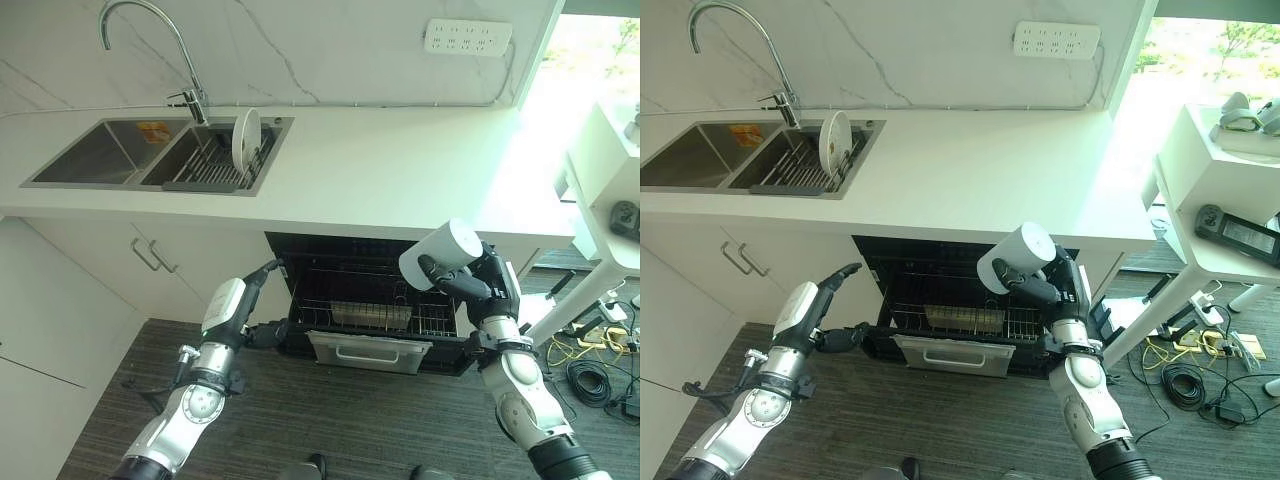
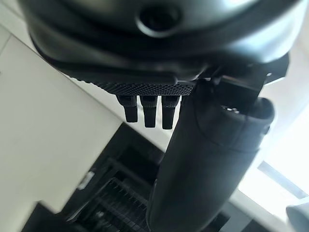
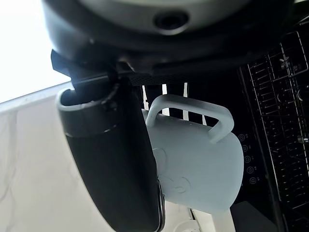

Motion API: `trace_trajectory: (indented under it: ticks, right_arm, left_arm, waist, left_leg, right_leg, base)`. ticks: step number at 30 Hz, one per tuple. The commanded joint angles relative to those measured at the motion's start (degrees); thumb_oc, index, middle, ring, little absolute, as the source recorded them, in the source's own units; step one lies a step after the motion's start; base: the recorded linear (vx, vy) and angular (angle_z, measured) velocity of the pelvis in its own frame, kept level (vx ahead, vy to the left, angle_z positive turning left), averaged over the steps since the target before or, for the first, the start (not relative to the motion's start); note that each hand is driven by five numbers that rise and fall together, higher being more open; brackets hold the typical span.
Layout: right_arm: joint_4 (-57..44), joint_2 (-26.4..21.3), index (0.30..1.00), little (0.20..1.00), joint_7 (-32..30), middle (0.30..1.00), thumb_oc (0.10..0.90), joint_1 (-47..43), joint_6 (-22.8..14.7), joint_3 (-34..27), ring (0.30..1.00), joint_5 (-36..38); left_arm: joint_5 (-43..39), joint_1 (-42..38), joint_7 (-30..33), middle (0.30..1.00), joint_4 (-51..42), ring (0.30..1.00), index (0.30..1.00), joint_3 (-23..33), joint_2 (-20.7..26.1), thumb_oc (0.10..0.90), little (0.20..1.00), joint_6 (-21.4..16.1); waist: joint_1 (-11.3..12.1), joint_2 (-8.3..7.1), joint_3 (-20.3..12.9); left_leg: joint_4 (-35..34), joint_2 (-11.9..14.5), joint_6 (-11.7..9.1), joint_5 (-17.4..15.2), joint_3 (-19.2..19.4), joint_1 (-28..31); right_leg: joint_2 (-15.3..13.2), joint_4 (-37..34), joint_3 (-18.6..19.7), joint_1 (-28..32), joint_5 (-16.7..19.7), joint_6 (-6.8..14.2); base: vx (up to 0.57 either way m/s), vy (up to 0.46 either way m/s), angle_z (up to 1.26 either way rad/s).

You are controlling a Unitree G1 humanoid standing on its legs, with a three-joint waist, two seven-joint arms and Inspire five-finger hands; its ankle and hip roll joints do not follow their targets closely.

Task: Place the dishes in the dishwasher.

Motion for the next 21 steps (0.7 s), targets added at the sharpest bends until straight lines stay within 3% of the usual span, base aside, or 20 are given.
trace_trajectory:
  ticks: [1, 4, 12, 16, 21]
  right_arm:
    - [-2.3, -1.7, 0.3, 0.3, 3.4, 0.3, 0.4, -8.8, -3.8, -2.4, 0.3, -5.4]
    - [1.5, -4.7, 0.3, 0.3, 4.5, 0.3, 0.4, -13.5, -1.5, -0.4, 0.3, -9.9]
    - [9.6, -8.3, 0.3, 0.3, 5.9, 0.3, 0.4, -23.9, 0.5, 3.2, 0.3, -12.7]
    - [12.6, -9.1, 0.3, 0.3, 7.4, 0.3, 0.4, -26.9, 2.8, 4.2, 0.3, -9.8]
    - [15.9, -10.5, 0.3, 0.3, 8.2, 0.3, 0.4, -29.4, 2.8, 4.4, 0.3, -9.8]
  left_arm:
    - [10.3, -6.4, 7.3, 0.9, -3.4, 0.9, 0.9, 2.2, 6.6, 0.8, 0.9, -4.2]
    - [13.2, -11.9, 12.0, 0.9, 1.9, 0.9, 0.9, -2.6, 10.5, 0.8, 0.9, -4.4]
    - [12.9, -22.7, 13.5, 0.9, 7.6, 0.9, 0.9, -10.5, 12.0, 0.8, 0.9, -6.3]
    - [12.7, -26.7, 12.8, 0.9, 9.0, 0.9, 0.9, -13.4, 12.5, 0.8, 0.9, -7.3]
    - [8.5, -30.9, 9.0, 0.9, 9.6, 0.9, 0.9, -15.7, 13.0, 0.8, 0.9, -9.1]
  waist:
    - [0.3, -1.43, -1.6]
    - [0.4, -0.49, 1.1]
    - [-0.1, 1.12, 6.5]
    - [-0.4, 1.38, 8.5]
    - [-0.8, 1.57, 11.3]
  left_leg:
    - [6.4, 1.2, 1.6, -9.1, -2.8, -1.7]
    - [6.4, 0.9, 1.4, -8.0, -4.1, -2.9]
    - [6.4, 0.5, 1.1, -6.4, -5.0, -5.7]
    - [6.4, 0.2, 1.2, -6.1, -5.0, -6.9]
    - [6.4, 0.0, 1.4, -5.5, -4.7, -8.7]
  right_leg:
    - [-0.2, -3.3, -0.1, 5.1, -2.7, 3.2]
    - [0.0, -3.3, -1.1, 4.4, -1.9, 3.0]
    - [0.7, -3.3, -1.2, 1.6, -1.1, 2.5]
    - [1.0, -3.3, -1.0, 0.4, -0.9, 2.5]
    - [1.3, -3.3, -0.6, -1.6, -0.4, 2.7]
  base:
    - [0.04, 0.041, 0.02]
    - [-0.02, 0.03, 0.12]
    - [-0.07, 0.006, 0.1]
    - [-0.06, 0.003, -0.01]
    - [-0.06, 0.001, -0.01]
